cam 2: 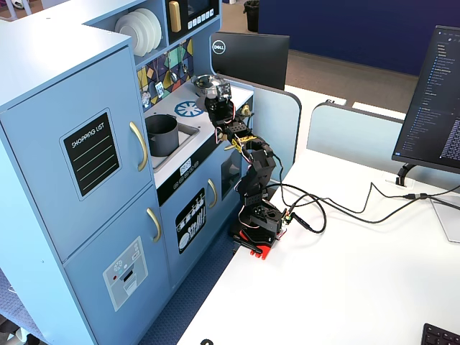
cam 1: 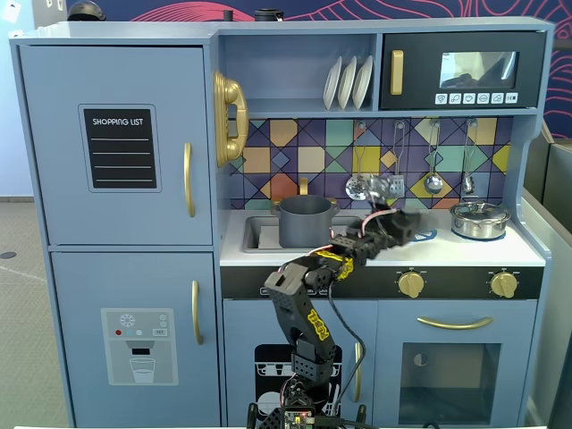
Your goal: Take off the lid from the gray recipient and place it on the counter
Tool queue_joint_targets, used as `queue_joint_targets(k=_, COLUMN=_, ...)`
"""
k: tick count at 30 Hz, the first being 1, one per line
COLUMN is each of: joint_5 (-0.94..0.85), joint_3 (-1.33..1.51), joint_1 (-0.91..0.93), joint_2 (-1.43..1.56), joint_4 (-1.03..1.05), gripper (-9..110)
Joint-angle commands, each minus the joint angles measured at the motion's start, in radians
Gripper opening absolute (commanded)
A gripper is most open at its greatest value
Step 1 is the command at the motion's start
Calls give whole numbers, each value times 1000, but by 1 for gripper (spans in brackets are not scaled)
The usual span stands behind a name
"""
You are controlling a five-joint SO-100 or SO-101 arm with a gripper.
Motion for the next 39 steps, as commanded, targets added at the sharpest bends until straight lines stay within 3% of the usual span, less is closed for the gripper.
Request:
queue_joint_targets(k=1, joint_5=15, joint_3=-2, joint_1=14, joint_2=-54, joint_4=-114, gripper=0)
queue_joint_targets(k=21, joint_5=26, joint_3=-117, joint_1=-41, joint_2=-244, joint_4=-175, gripper=0)
queue_joint_targets(k=31, joint_5=20, joint_3=-40, joint_1=-15, joint_2=-170, joint_4=-199, gripper=28)
queue_joint_targets(k=39, joint_5=-3, joint_3=-11, joint_1=8, joint_2=-21, joint_4=-146, gripper=31)
